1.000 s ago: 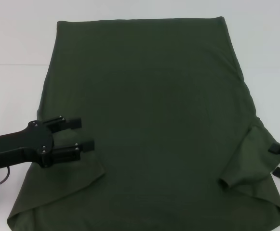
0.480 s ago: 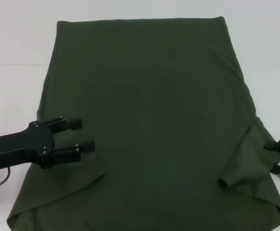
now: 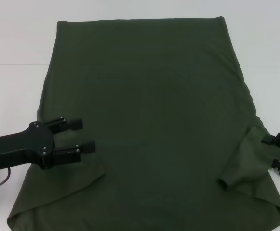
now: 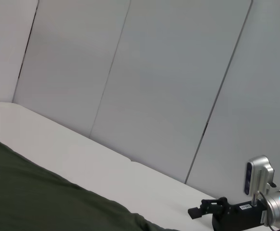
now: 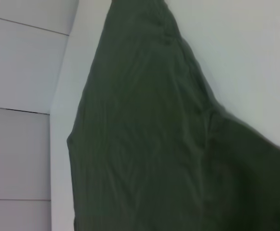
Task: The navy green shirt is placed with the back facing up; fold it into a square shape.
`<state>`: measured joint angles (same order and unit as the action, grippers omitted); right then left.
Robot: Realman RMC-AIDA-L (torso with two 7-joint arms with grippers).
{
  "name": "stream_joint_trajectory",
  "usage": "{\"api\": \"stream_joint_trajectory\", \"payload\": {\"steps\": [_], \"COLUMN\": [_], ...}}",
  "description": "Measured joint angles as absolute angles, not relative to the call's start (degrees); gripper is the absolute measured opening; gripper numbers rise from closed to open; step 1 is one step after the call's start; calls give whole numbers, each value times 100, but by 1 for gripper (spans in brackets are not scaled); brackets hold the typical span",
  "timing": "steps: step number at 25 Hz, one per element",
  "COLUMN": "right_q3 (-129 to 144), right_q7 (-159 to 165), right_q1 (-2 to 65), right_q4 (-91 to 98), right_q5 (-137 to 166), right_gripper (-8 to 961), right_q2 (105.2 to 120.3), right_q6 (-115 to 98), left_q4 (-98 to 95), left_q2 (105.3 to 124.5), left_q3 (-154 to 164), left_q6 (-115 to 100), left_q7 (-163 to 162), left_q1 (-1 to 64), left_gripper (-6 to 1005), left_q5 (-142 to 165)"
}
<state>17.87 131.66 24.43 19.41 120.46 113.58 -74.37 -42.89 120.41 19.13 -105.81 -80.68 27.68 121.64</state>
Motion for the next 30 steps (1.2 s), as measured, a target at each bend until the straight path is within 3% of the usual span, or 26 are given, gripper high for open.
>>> {"api": "stream_joint_trajectory", "payload": {"steps": [20, 30], "right_q3": [1825, 1846], "right_q7": [13034, 13065], "right_q1": [2511, 2622], "right_q4": [1971, 1952], "right_q5": [11844, 11886], "right_gripper": [938, 671], "right_q2": [11496, 11488], "right_q6": [-7469, -7467], "left_q4": [-4289, -4297], "left_q2": [12047, 12031], "left_q3": [1911, 1890], "left_q6": [-10611, -10669], "left_q7": [-8068, -8068], "left_q1": [2744, 2743], "left_gripper": [841, 842], "left_q5": [12164, 12164]}}
